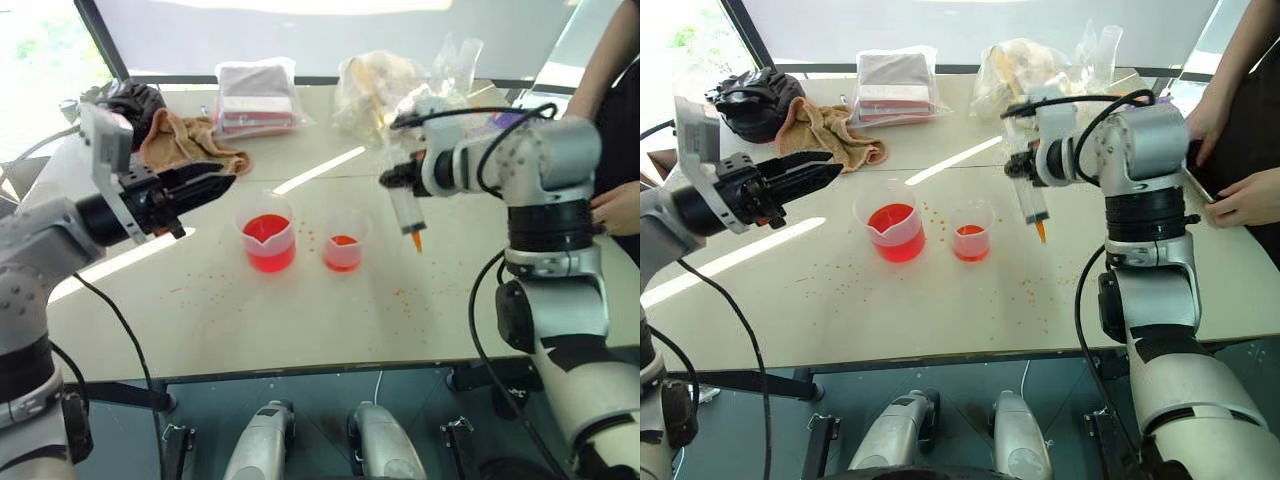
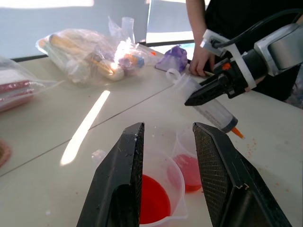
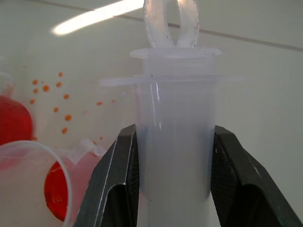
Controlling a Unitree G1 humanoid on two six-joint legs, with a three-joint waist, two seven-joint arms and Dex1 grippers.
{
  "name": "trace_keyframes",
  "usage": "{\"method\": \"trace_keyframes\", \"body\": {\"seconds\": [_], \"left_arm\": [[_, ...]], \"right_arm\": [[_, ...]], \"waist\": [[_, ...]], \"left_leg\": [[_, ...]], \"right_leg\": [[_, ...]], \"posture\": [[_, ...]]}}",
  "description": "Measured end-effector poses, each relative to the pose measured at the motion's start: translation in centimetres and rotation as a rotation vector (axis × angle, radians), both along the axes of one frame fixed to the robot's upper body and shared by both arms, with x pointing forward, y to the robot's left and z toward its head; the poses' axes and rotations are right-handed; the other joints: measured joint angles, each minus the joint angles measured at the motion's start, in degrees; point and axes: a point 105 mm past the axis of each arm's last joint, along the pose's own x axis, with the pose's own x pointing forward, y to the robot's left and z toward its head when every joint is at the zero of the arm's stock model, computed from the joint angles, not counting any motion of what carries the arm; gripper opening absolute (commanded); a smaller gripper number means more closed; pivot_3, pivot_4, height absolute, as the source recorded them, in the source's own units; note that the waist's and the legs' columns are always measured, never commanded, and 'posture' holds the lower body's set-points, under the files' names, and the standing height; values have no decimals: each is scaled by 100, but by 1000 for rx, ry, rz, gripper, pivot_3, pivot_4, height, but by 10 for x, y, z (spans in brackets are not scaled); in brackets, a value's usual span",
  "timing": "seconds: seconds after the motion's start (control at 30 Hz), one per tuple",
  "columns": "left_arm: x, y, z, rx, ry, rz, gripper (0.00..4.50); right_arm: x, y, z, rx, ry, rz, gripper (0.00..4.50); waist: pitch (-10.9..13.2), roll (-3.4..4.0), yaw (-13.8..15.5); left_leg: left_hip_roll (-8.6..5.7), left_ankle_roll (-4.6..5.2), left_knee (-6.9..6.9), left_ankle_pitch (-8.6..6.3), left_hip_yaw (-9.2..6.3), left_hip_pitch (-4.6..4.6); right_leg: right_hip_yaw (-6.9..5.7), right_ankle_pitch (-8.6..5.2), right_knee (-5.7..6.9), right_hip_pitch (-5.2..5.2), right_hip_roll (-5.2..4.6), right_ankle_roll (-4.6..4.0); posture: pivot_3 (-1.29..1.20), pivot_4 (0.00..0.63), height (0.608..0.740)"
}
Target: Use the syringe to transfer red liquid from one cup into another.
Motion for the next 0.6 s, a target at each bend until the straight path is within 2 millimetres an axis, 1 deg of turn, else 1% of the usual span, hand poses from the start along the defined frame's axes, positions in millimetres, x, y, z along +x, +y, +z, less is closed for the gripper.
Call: {"method": "trace_keyframes", "body": {"seconds": [0.13, 0.2, 0.23, 0.27, 0.33, 0.4, 0.5, 0.53, 0.6], "left_arm": [[-3, -1, 3, -10, -11, 7, 1741], [-5, -2, 1, -15, -3, 8, 1751], [-6, -3, -1, -16, 4, 10, 1751], [-6, -2, -2, -16, 7, 14, 1751], [-7, -4, -2, -18, 8, 12, 1751], [-9, -6, -1, -21, 6, 7, 1751], [-9, -12, -4, -21, 21, -13, 1751], [-10, -14, -5, -20, 26, -23, 1751], [-11, -16, -8, -19, 38, -37, 1751]], "right_arm": [[0, 0, -20, -26, 73, -13, 1381], [0, 1, -30, -38, 95, -20, 2426], [0, 0, -39, -44, 122, -30, 2800], [-1, -1, -46, -50, 142, -36, 3295], [-2, -3, -57, -58, 169, -40, 4375], [-1, -3, -58, -59, 168, -38, 4454], [2, -6, -54, -60, 131, -27, 4454], [3, -8, -51, -60, 113, -24, 4454], [7, -18, -37, -79, 16, -10, 4454]], "waist": [[0, 0, -9], [0, 0, -12], [0, 0, -13], [0, 0, -13], [0, 0, -14], [0, 0, -13], [0, 0, -2], [0, 0, 0], [0, 0, 6]], "left_leg": [[0, 0, 1, 0, 2, -1], [0, 0, 1, 0, 2, 0], [0, 0, 1, 0, 2, 0], [0, 0, 1, 0, 2, 0], [0, 1, 1, 0, 3, 0], [0, 0, 1, 0, 3, 0], [0, 1, 2, 0, 3, 0], [-1, 1, 2, -1, 3, 0], [-1, 2, 3, -1, 3, -1]], "right_leg": [[-1, 0, 0, 0, 1, 1], [-1, 0, 0, 0, 2, 1], [-1, 0, 1, 0, 3, 1], [-1, 0, 1, 0, 3, 1], [-1, 1, 1, 0, 3, 1], [-1, 1, 1, 0, 3, 1], [-3, 1, 1, 1, 4, 1], [-3, 1, 1, 1, 4, 1], [-4, 1, 0, 1, 3, 2]], "posture": [[0, 150, 736], [0, 150, 736], [0, 150, 736], [0, 150, 736], [0, 150, 736], [0, 150, 736], [0, 150, 736], [0, 150, 736], [0, 150, 736]]}}
